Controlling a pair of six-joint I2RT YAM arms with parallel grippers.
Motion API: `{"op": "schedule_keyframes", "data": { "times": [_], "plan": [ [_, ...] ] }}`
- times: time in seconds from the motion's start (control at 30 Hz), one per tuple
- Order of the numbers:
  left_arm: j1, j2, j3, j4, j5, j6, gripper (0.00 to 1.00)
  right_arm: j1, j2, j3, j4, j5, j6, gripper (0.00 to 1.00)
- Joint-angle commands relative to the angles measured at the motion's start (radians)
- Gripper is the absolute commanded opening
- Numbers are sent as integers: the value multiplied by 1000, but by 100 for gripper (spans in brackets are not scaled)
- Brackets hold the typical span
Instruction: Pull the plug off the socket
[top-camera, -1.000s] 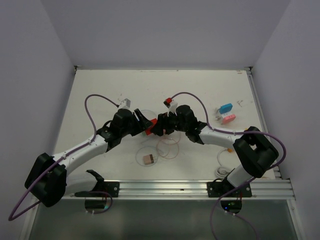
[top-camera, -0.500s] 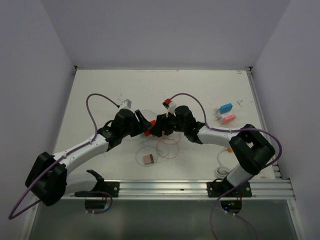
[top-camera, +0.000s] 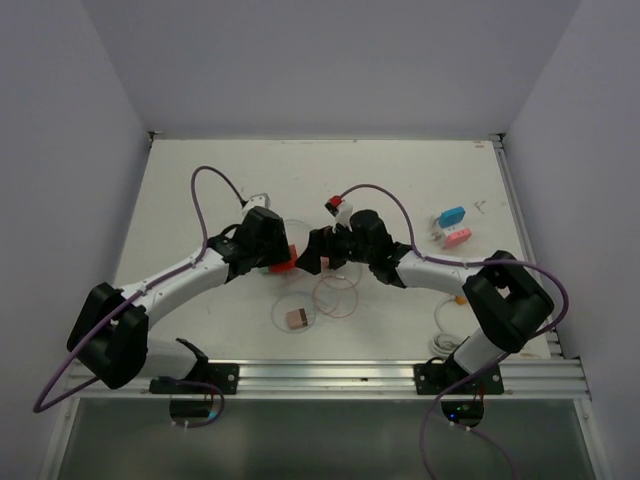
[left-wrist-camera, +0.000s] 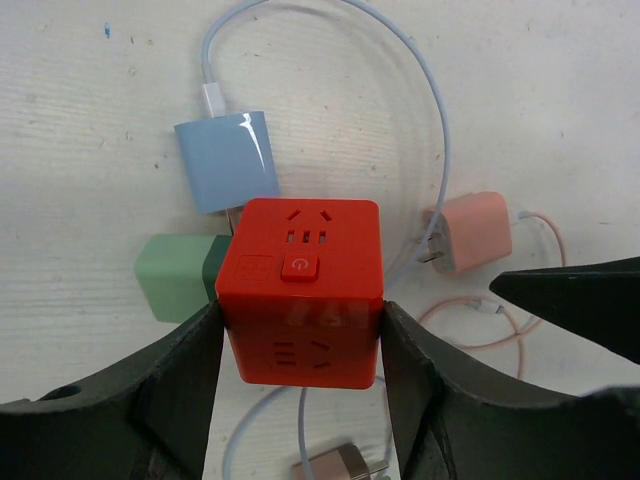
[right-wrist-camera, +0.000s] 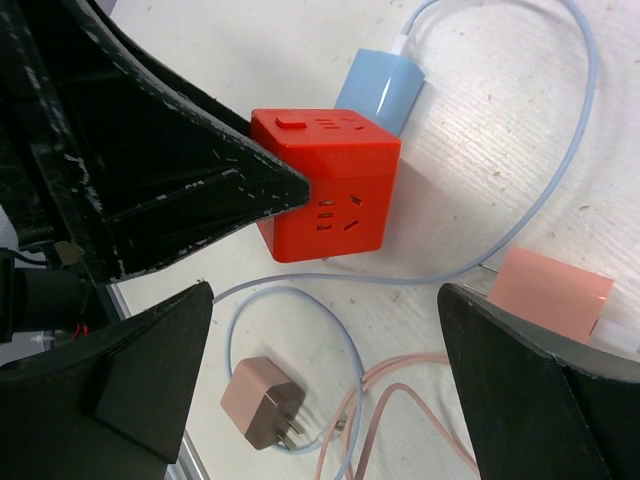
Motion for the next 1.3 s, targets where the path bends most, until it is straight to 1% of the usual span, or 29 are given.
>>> {"op": "schedule_keyframes", "data": {
  "times": [0.0,0.03,0.07,0.1,0.23,0.3,0.37,0.4,0.43,0.47,0.5,0.6,0.67,0.73,0.77,0.8,0.9,0.97,1.03,1.27],
  "plan": [
    [2,32,90,-65,-42,89,21,2,-55,10,8,71,-30,99],
    [2,52,103,-79,-42,100,29,2,-59,7,7,80,-28,99],
    [2,65,128,-106,-42,124,33,2,-61,2,5,90,-30,99],
    [4,74,142,-119,-42,137,41,2,-67,-1,5,106,-28,99],
    [4,118,190,-156,-39,178,52,0,-79,-7,2,133,-28,99],
    [2,129,213,-166,-32,198,56,0,-84,-13,2,140,-28,99],
    [2,134,231,-170,-31,218,64,-1,-91,-18,2,154,-30,99],
    [4,132,238,-171,-32,226,66,-1,-96,-22,2,157,-33,99],
    [5,132,244,-174,-37,233,70,-1,-98,-24,2,165,-31,99],
    [4,132,259,-185,-40,255,72,-3,-104,-27,4,165,-31,99],
    [4,134,270,-192,-46,264,76,-3,-104,-29,5,168,-31,99],
    [4,138,291,-208,-51,298,78,-4,-110,-33,4,171,-33,99],
    [4,146,304,-217,-29,319,79,-6,-110,-33,5,171,-31,99],
    [4,151,314,-220,-5,350,83,-6,-116,-35,2,173,-33,99],
    [4,149,317,-229,-3,388,86,-7,-121,-38,-1,179,-34,99],
    [4,146,323,-232,-2,413,91,-9,-133,-41,-3,185,-34,99],
    [5,122,328,-234,9,517,99,-14,-165,-56,-9,200,-39,99],
    [5,103,327,-235,33,578,100,-17,-183,-70,-15,218,-44,99],
    [4,105,330,-243,60,600,99,-18,-215,-81,-24,246,-47,99],
    [4,134,327,-263,126,620,98,-20,-309,-150,-42,329,-62,99]
  ]
}}
